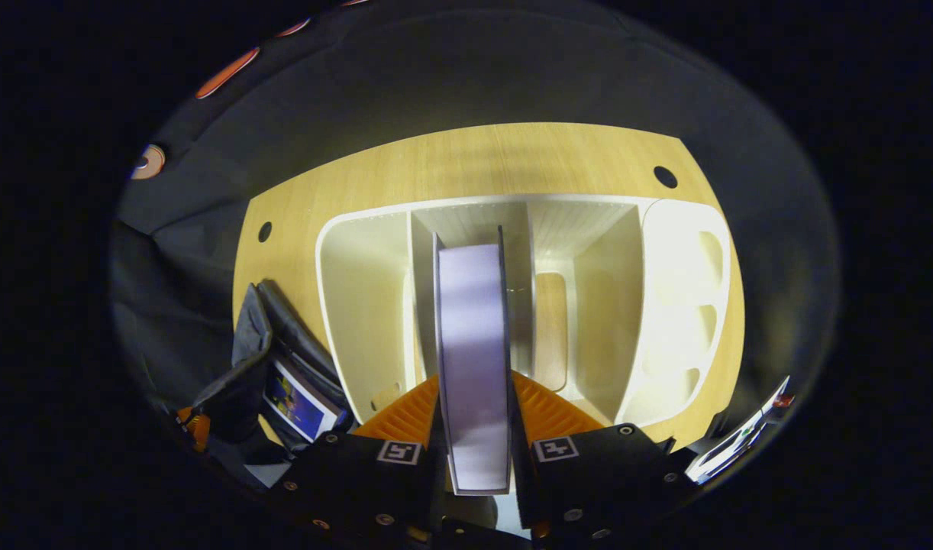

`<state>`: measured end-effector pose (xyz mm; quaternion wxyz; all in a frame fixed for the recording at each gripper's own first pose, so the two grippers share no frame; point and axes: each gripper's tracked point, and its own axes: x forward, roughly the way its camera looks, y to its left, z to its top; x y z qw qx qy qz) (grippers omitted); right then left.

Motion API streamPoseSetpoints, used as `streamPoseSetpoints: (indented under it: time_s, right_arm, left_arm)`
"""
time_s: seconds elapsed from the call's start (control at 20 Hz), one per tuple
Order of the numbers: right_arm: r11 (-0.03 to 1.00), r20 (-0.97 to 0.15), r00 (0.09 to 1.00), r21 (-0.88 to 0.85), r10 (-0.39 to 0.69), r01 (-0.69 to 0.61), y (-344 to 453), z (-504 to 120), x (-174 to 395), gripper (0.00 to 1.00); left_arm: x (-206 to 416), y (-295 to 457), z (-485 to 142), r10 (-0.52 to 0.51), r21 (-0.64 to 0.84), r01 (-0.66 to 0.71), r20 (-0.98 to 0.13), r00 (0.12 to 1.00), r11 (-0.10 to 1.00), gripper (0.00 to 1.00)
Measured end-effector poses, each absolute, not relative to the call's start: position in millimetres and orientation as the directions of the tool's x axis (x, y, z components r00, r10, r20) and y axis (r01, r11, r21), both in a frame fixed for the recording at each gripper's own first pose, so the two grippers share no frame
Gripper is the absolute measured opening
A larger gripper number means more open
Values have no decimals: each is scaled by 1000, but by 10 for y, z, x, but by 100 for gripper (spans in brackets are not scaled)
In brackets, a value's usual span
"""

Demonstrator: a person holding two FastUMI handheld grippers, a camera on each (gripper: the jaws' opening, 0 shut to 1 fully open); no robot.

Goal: Open the schoolbag, grab two books from the bookshelf and put them into the schoolbag.

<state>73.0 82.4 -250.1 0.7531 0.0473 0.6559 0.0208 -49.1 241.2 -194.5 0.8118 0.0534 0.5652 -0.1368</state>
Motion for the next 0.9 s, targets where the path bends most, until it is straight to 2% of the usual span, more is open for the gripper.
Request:
streamPoseSetpoints:
  time_s: [0.1,0.45,0.9]
  right_arm:
    - [996,-987,141,80,73,45,786,-2480,654,36]
    - [997,-981,194,34,20,73,717,-2201,315,33]
    - [976,-969,245,63,10,210,834,-1841,-404,32]
  left_arm:
    - [-493,2409,-1943,-168,-71,290,-931,324,954,2]
    - [-522,2416,-1958,-220,-97,355,-920,324,930,2]
    - [-535,2389,-2044,-321,-153,488,-904,282,859,2]
